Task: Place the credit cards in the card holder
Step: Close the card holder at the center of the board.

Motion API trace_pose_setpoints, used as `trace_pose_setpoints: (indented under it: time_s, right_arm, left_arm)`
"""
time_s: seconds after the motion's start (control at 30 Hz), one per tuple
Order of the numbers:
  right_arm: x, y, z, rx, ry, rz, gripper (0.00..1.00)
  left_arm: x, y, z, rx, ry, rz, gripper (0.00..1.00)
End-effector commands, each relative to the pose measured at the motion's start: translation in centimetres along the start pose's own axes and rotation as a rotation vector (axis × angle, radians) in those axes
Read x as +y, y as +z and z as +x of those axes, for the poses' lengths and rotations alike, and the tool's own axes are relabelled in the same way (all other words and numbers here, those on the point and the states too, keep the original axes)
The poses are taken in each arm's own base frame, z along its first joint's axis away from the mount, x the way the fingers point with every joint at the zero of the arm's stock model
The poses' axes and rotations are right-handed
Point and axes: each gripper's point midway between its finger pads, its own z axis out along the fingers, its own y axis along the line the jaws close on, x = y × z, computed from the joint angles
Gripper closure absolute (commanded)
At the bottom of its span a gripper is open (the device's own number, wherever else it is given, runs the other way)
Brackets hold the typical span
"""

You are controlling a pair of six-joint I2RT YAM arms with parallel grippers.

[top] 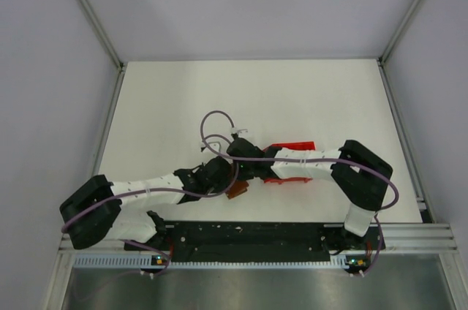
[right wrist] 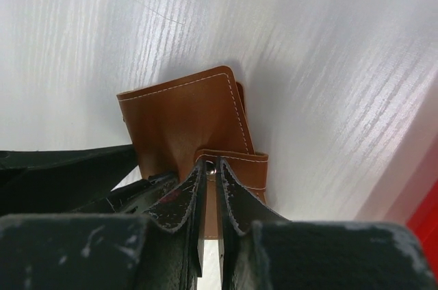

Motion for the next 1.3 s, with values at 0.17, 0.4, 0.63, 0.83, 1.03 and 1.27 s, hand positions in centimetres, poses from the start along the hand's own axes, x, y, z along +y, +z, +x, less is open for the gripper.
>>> trace_pose_setpoints:
  time_s: [0.17,0.4,0.63,0.83,1.03,1.27]
  right_arm:
    - [-4.6,-3.2,3.6,0.097,-0.058,0.133,0.85]
    - [-5.2,-3.9,1.0,0.011,-0.018,0.157,0.84]
    - [-4.0,-3.9,-0.2,-0.07,0.04,0.089,0.84]
    - [-3.2,-4.6,-1.9,-0.154,0.088,0.043,0.86]
    - [-2.2,-5.7,-3.2,-0.213,0.083,-0.015,0.84]
    - [-2.2,-3.3,-2.2,-0.137,0.07,0.02,0.85]
  left_arm:
    - [1.1,1.6,1.6,0.044,0.079,-0.024,0.7]
    - [1.1,1.4,1.2,0.03,0.106,-0.02,0.68]
    - [0.7,1.3,1.1,0.029,0.11,-0.008,0.62]
    - [0.4,1.1,1.0,0.029,0.102,0.007,0.54]
    - [-0.2,0.7,0.5,0.017,0.075,0.028,0.45]
    - [-0.8,0.7,0.6,0.029,0.053,0.043,0.45]
